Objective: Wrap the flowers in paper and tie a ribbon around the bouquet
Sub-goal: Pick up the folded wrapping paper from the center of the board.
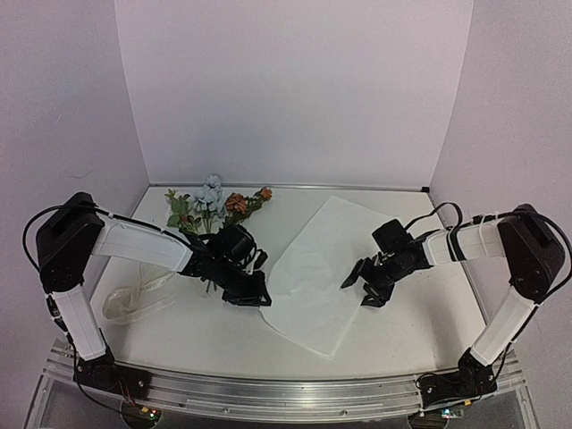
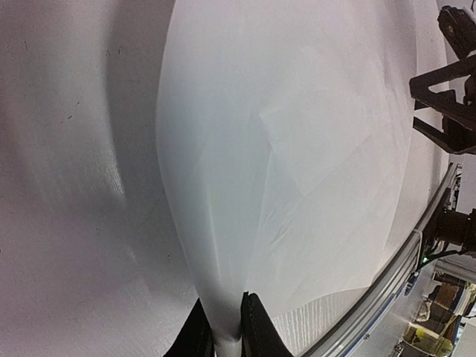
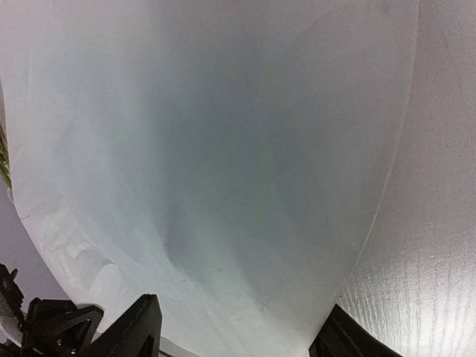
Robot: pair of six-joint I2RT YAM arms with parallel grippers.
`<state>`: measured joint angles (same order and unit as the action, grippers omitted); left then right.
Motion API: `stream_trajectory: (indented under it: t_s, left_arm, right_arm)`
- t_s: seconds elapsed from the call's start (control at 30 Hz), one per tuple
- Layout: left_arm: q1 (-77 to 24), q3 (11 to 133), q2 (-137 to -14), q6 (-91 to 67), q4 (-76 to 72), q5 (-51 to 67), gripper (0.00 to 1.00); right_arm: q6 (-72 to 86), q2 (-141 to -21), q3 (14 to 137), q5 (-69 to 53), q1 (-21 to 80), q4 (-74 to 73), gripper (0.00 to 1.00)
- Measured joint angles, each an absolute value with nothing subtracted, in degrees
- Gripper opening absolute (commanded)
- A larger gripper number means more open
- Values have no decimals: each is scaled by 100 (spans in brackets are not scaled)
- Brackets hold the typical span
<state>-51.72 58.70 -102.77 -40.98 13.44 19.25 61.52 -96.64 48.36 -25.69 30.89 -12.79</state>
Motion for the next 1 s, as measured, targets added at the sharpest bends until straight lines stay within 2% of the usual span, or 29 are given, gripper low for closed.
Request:
stream_trajectory:
  t_s: [0.27, 0.43, 0.63, 0.8, 1.0]
  left_arm:
    - [-5187, 5876, -9869, -3979, 1644, 1917, 4]
    - [-5238, 5879, -9324, -3883, 1646, 1889, 1]
    - [-5490, 5894, -8888, -3740, 1533, 1885, 0]
    - [-5708, 5901, -8647, -3728, 1492, 1831, 4]
    - [-5721, 5984, -8755, -3870, 1755, 1364, 2]
  right_arm:
    - [5802, -9809, 5169, -2508, 3093, -1800, 75]
    - [5562, -10163, 5727, -2496, 3129, -2314, 76]
    - [5384, -10927, 6977, -2547, 3346, -2846, 79]
    - [5380, -11534, 7997, -2703, 3681, -2952, 83]
    - [5138, -11557, 8126, -2656, 3882, -3142, 88]
